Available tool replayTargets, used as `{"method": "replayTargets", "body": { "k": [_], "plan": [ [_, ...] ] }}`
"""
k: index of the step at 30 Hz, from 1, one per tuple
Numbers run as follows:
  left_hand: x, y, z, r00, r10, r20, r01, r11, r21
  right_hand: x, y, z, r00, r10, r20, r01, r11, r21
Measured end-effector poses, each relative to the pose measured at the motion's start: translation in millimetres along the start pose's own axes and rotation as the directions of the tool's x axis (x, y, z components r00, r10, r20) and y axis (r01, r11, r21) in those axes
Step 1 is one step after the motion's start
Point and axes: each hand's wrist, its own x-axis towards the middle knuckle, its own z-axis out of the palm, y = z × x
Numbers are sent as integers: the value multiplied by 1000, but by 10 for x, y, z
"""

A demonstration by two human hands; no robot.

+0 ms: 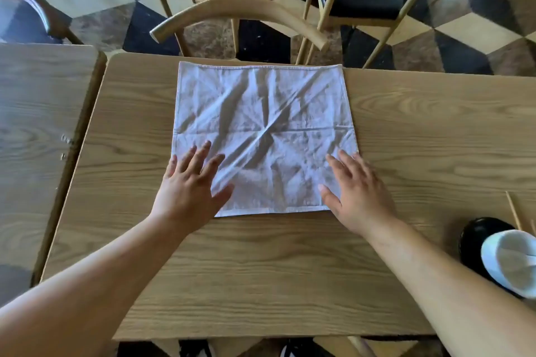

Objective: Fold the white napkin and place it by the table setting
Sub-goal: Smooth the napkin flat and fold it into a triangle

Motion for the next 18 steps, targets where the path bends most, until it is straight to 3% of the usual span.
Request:
{"method": "replayTargets", "body": {
  "k": [6,13,18],
  "plan": [
    [20,-31,231,1000,-4,-9,4,1000,23,21,157,263,999,-10,-32,10,1000,13],
    [0,-28,372,997,-43,-63,45,999,24,-33,189,490,977,-55,-204,58,998,7],
    [30,-8,343,998,-51,-43,52,998,38,-13,185,486,978,-50,-203,50,999,-6]
  ]
}}
